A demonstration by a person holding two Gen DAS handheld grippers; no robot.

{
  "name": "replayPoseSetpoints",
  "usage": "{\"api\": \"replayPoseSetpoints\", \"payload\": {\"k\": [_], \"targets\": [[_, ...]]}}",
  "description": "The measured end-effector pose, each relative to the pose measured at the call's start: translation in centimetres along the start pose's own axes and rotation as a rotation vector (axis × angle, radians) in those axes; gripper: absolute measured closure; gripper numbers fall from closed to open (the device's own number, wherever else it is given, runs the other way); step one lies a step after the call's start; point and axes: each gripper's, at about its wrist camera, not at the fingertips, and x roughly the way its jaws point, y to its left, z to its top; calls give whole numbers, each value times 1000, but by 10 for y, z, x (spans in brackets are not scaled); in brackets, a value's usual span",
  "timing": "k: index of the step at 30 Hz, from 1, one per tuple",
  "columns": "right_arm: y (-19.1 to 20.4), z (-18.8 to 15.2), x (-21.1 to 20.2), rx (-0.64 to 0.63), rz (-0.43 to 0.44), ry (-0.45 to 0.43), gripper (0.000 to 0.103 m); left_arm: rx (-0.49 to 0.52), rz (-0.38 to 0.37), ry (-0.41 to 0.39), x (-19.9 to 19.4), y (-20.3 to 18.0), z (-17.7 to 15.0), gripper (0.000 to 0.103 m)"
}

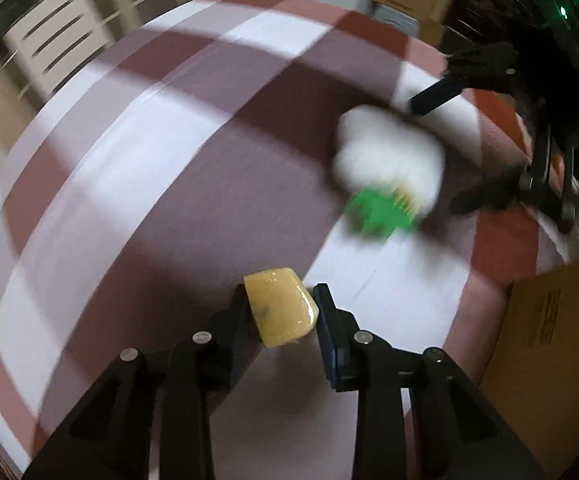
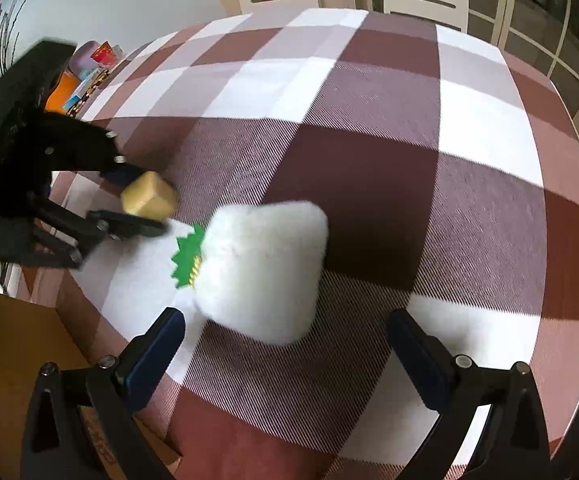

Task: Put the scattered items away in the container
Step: 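Grasp the yellow sponge with the left tool while the right tool grasps the white pompom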

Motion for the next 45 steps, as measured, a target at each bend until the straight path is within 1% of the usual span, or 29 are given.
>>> {"api": "replayPoseSetpoints", "payload": {"k": [3,4,5,7,9,11,12,13,15,17,18,19,20,21,22,24,25,27,28,29,30,31,32,33,34,35,40,43,45], "targets": [[11,9,6,-42,-15,-3,0,-144,44,17,-15,39,-38,71],[8,19,3,-54,-21,-4,0,-184,64,23,-19,48,-51,71],[-1,17,-3,-68,-28,-8,0,-218,83,28,-23,56,-63,71],[6,16,-3,-121,-59,-20,0,-307,135,41,-33,73,-93,71],[13,17,0,-182,-107,-24,0,-395,162,48,-44,85,-121,70],[16,15,2,-242,-186,-9,0,-465,168,53,-51,90,-141,63],[12,12,1,-259,-221,-3,0,-493,176,52,-54,93,-148,53],[6,9,-1,-254,-240,5,0,-511,184,48,-57,94,-153,46],[-12,5,-11,-191,-225,12,0,-546,196,33,-63,97,-158,45],[-27,0,-25,-121,-177,1,0,-558,192,7,-68,95,-157,44],[-28,0,-29,-104,-156,-5,0,-553,192,-6,-78,91,-160,41],[-27,0,-31,-107,-146,-9,0,-538,193,-16,-83,84,-158,37],[-23,2,-30,-124,-145,-6,0,-514,197,-23,-83,80,-152,36],[-19,3,-28,-147,-154,-2,0,-494,200,-23,-81,78,-147,36],[-11,6,-23,-186,-184,-1,0,-470,198,-18,-78,76,-140,36],[-1,10,-14,-240,-267,-11,0,-427,180,-8,-72,76,-130,36],[1,12,-9,-255,-279,-12,1,-407,182,-1,-65,73,-121,36],[-3,15,-3,-250,-245,2,1,-378,192,18,-56,73,-111,36],[-6,19,1,-229,-209,9,3,-374,187,28,-53,74,-110,38],[-10,21,3,-213,-174,18,9,-374,176,36,-50,75,-109,42],[-12,23,4,-206,-154,19,10,-374,174,35,-49,74,-109,52],[-11,25,2,-217,-148,2,23,-376,175,30,-47,74,-108,60],[-11,27,0,-224,-145,-3,41,-387,164,25,-48,74,-109,65],[-11,29,-3,-223,-138,-3,48,-401,154,19,-50,74,-111,74],[-12,31,-5,-208,-116,2,50,-417,146,15,-52,75,-113,83],[-13,31,-8,-193,-94,1,51,-442,131,11,-53,76,-117,84],[-8,14,-21,-184,-89,-22,51,-525,118,-16,-70,74,-142,90],[-7,4,-29,-172,-97,-24,51,-563,115,-22,-78,73,-156,91],[-8,-3,-30,-165,-117,-20,51,-592,113,-23,-80,74,-165,92]]}}
